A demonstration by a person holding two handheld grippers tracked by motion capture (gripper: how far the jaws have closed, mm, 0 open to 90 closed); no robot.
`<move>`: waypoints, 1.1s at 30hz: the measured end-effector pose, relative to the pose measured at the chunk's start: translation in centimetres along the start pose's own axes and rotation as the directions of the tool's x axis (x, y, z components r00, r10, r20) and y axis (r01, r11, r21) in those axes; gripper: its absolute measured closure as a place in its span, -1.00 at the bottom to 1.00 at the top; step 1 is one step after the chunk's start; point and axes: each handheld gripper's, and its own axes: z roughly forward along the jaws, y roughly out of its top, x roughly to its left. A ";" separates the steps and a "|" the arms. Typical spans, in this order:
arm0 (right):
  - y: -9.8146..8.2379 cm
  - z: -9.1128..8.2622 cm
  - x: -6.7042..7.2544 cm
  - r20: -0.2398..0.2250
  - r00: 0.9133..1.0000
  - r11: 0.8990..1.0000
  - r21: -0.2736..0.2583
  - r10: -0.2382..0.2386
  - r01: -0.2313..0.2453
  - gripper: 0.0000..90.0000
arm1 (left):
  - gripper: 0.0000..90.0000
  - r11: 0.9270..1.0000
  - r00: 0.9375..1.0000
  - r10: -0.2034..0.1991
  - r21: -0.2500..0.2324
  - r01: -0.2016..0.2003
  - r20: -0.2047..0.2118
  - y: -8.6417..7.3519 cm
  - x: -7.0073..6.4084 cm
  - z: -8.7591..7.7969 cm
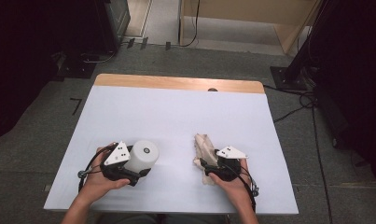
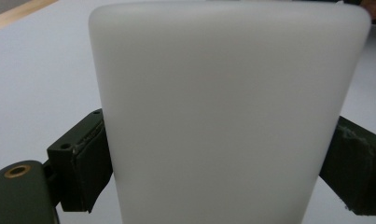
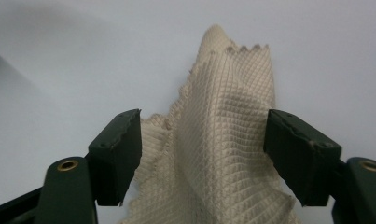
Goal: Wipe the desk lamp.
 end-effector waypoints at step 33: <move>6.4 -2.8 5.7 -0.260 0.965 0.968 -0.247 -0.038 -0.029 0.87 | -0.81 0.997 0.995 0.080 -0.002 -0.080 0.059 2.9 -3.2 4.2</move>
